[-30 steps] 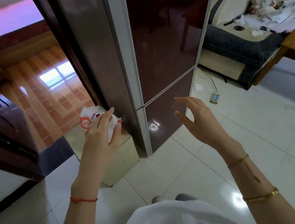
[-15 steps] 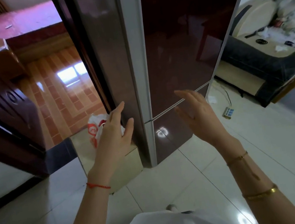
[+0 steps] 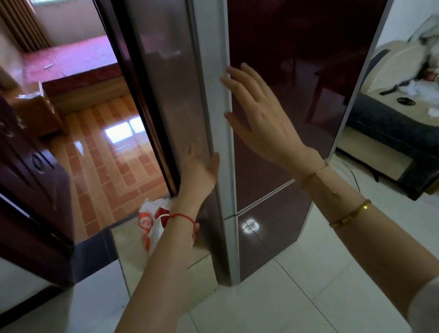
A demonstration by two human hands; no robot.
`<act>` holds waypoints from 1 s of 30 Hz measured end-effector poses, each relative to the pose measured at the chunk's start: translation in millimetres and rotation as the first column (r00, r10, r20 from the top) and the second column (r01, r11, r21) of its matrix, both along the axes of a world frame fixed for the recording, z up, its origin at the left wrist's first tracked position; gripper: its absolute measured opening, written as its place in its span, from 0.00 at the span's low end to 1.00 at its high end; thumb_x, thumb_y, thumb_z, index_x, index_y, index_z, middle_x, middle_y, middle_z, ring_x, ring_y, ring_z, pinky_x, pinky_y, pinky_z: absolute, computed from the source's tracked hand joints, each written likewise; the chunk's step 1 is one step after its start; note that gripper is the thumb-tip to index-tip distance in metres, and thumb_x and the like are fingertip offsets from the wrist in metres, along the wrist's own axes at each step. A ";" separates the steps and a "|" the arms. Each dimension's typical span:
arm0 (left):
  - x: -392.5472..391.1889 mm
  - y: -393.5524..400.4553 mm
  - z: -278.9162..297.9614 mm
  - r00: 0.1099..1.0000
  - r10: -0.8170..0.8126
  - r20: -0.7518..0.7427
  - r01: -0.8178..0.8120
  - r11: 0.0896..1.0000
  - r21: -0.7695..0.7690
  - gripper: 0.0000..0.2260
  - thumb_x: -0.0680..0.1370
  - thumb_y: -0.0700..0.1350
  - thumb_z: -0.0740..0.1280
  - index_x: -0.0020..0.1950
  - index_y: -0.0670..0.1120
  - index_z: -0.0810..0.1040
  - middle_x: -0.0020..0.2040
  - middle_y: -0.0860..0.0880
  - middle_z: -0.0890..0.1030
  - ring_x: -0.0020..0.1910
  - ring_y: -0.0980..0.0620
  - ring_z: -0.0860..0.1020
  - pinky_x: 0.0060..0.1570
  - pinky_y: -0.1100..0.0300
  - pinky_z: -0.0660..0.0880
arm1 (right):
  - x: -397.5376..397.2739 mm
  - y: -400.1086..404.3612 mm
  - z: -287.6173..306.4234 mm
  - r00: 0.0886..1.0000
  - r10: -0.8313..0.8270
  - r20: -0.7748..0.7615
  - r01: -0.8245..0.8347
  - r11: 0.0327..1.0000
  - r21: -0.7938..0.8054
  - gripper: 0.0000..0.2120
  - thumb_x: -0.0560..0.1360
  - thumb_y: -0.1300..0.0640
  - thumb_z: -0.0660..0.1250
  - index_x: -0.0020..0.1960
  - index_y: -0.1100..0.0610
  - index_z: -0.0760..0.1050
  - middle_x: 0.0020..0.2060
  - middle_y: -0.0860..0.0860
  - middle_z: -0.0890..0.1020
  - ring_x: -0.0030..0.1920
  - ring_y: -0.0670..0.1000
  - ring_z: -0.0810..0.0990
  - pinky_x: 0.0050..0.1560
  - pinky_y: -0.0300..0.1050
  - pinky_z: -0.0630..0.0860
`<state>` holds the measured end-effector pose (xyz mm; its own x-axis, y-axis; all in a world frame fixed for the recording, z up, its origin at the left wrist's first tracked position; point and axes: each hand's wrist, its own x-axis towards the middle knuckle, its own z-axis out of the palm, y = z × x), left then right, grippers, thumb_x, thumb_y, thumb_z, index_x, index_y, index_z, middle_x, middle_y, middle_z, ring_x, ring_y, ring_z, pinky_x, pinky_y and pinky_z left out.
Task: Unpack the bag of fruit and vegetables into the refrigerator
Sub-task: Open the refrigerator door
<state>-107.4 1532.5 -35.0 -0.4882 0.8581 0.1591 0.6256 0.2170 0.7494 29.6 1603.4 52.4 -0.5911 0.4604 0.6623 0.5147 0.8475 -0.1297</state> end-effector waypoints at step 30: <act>64.5 -29.2 5.0 0.961 -0.253 -0.109 0.267 0.953 0.145 0.08 0.82 0.47 0.61 0.60 0.47 0.73 0.49 0.56 0.75 0.38 0.68 0.74 0.42 0.80 0.71 | 45.5 -30.1 -22.3 0.969 -0.106 -0.224 0.128 0.988 0.088 0.32 0.79 0.52 0.68 0.76 0.64 0.59 0.76 0.59 0.61 0.78 0.57 0.56 0.76 0.55 0.59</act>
